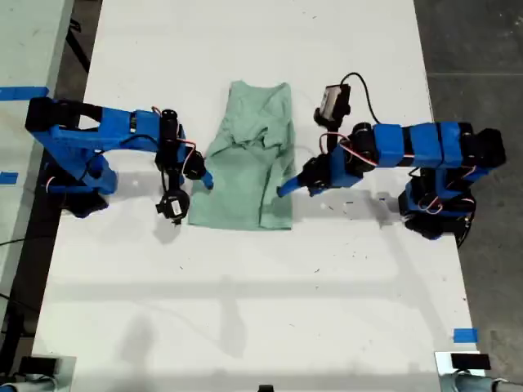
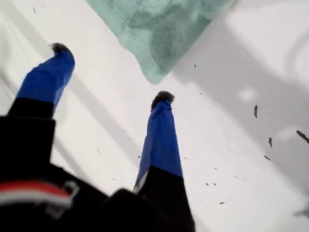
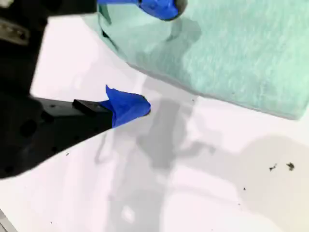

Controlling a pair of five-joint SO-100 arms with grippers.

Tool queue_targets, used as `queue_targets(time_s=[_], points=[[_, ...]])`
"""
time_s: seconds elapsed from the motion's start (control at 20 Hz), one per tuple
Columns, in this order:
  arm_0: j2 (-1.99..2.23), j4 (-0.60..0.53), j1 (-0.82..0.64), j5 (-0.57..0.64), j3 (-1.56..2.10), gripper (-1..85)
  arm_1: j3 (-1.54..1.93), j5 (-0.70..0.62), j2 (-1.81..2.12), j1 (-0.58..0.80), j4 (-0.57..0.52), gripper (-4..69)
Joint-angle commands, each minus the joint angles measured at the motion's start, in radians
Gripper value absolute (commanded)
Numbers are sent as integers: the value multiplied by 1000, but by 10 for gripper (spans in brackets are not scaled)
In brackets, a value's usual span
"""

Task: Fold tshirt

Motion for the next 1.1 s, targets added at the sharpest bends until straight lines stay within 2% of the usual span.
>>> queue_targets(time_s=[0.0, 0.1, 0.15, 0.25, 0.4, 0.5, 0.6, 0.75, 0.85, 0.95, 1.0, 1.05], points=[[-101, -149, -52, 20, 28, 191, 11, 14, 74, -18, -46, 302], [-175, -156, -67, 14, 2, 32, 29, 20, 80, -28, -58, 301], [-169, -164, -60, 3, -2, 1, 41, 23, 81, -29, -66, 300], [-114, -127, -48, -14, -14, 1, 64, 23, 84, -29, -91, 298], [-18, 101, -37, -52, -124, 1, 89, 18, 92, -25, -118, 294], [14, 155, -44, -49, -193, 1, 94, 15, 94, -21, -124, 293], [-21, 141, -29, -23, -304, 1, 97, 14, 94, -20, -124, 290], [-184, 37, 11, 66, -511, 0, 107, 20, 97, -20, -129, 289], [-400, 71, 38, 81, -761, 0, 114, 25, 100, -21, -130, 287], [-600, 41, 44, 97, -928, 4, 117, 28, 103, -21, -133, 285], [-696, 51, 31, 95, -992, 45, 118, 29, 107, -23, -133, 285], [-765, 66, 17, 94, -1034, 154, 124, 37, 114, -28, -133, 285]])
